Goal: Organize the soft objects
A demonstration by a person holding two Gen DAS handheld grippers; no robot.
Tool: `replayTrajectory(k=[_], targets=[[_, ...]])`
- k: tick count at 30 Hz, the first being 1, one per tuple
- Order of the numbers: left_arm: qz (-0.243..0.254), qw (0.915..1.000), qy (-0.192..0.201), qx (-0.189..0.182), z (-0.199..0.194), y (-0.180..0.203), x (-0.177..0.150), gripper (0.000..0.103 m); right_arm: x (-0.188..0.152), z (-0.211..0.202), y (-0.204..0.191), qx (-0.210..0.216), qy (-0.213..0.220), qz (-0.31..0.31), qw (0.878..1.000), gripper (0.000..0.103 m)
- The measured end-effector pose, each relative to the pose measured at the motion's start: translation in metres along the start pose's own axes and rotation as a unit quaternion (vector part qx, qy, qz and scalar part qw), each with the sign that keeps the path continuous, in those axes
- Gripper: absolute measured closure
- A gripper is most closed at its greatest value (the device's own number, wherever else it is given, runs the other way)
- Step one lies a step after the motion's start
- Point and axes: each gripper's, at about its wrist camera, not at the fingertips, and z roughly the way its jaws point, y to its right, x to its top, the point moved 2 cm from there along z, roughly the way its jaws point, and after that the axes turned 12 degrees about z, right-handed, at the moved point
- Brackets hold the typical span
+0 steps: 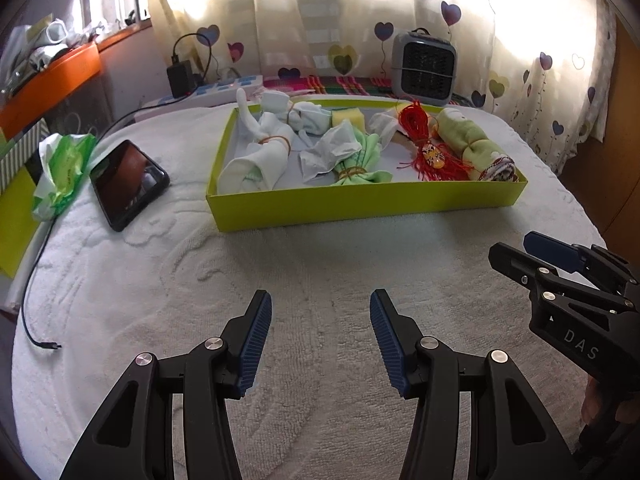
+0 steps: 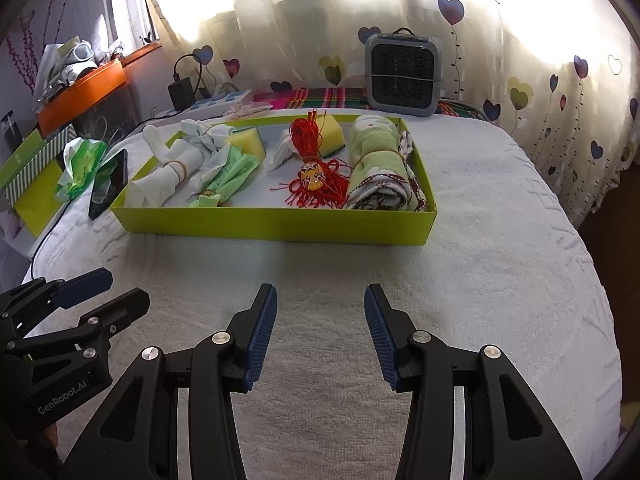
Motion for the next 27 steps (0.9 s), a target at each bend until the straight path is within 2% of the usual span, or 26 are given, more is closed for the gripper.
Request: replayTrajectory(k=[8, 12, 14, 27], targets=[[0.002, 0.9998, -0.018, 0.000, 0.010, 0.006, -0.007, 0.053, -0.007, 0.004, 0.001, -0.010, -0.017, -0.008, 1.000, 0.048], [0.004, 0.9999, -0.014, 0.010, 0.011, 0.008, -0.008, 0.052, -0.010, 0.008, 0.005, -0.036, -0.024, -0.008, 0.999, 0.047], [0.000, 0.9999, -0.010, 0.012, 0.011, 0.008, -0.008, 0.051, -0.010, 0.008, 0.006, -0.041, -0.023, -0.006, 0.999, 0.042], [-0.011, 0.9998, -0.007, 0.018, 0.012, 0.010, -0.008, 0.048, -0.011, 0.009, 0.009, -0.040, -0.025, 0.002, 0.999, 0.039]])
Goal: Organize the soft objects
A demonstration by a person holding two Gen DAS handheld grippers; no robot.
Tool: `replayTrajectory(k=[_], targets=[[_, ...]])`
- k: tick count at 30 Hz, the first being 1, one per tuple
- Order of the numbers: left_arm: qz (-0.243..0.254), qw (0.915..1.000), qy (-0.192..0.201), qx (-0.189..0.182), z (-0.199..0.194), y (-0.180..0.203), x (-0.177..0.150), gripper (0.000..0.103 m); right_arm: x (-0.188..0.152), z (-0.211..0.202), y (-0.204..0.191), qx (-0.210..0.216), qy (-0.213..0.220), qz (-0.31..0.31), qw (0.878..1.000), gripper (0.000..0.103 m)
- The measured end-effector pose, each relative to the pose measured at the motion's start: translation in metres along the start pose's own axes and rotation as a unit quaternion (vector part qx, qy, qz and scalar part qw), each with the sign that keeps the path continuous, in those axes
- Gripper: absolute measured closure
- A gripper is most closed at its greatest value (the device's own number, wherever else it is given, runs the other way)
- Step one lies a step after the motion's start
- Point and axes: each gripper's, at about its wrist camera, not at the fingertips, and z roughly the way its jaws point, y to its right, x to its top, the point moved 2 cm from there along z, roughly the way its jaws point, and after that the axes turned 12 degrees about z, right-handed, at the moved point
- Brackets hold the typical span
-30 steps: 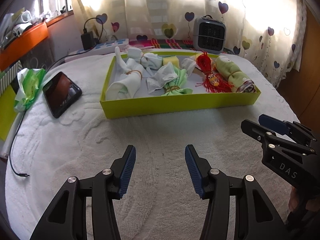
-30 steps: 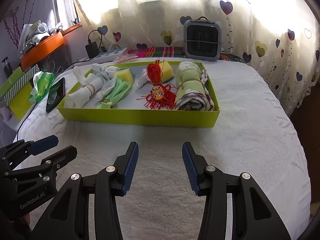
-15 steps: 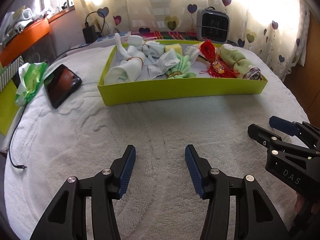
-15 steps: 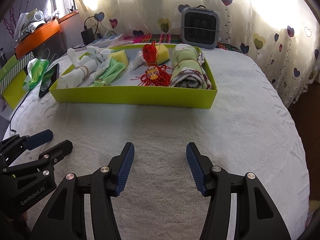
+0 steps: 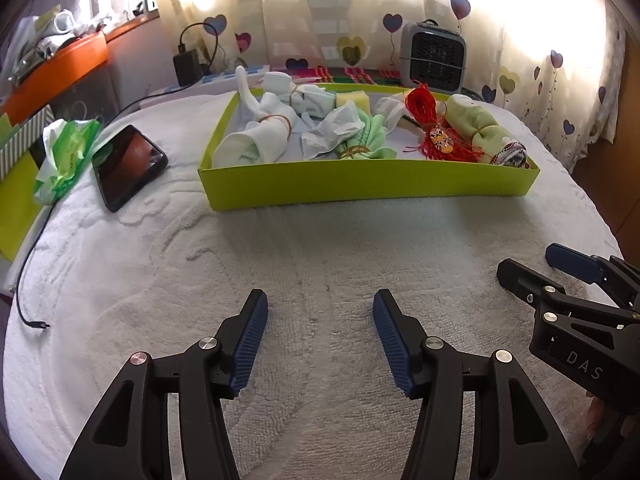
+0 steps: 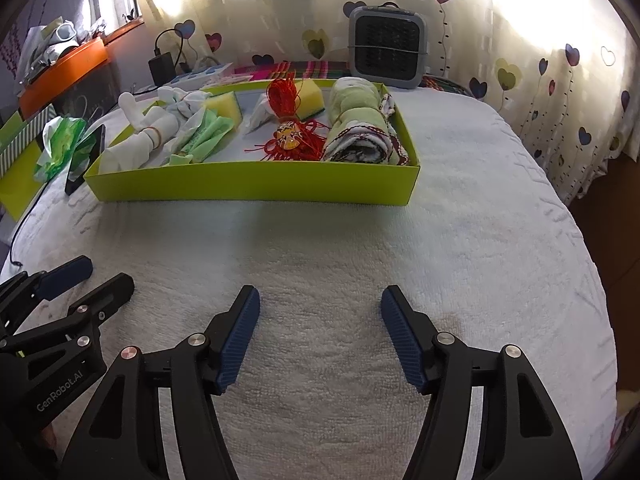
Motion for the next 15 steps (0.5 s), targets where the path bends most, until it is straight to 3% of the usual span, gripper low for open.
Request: replayTrajectory(k=[15], targets=[[0.000, 1.0000, 0.000, 0.000, 0.0001, 0.0001, -0.0001, 0.048, -0.0004, 0.0001, -0.0017, -0.001, -0.001, -0.002, 1.000, 0.037]])
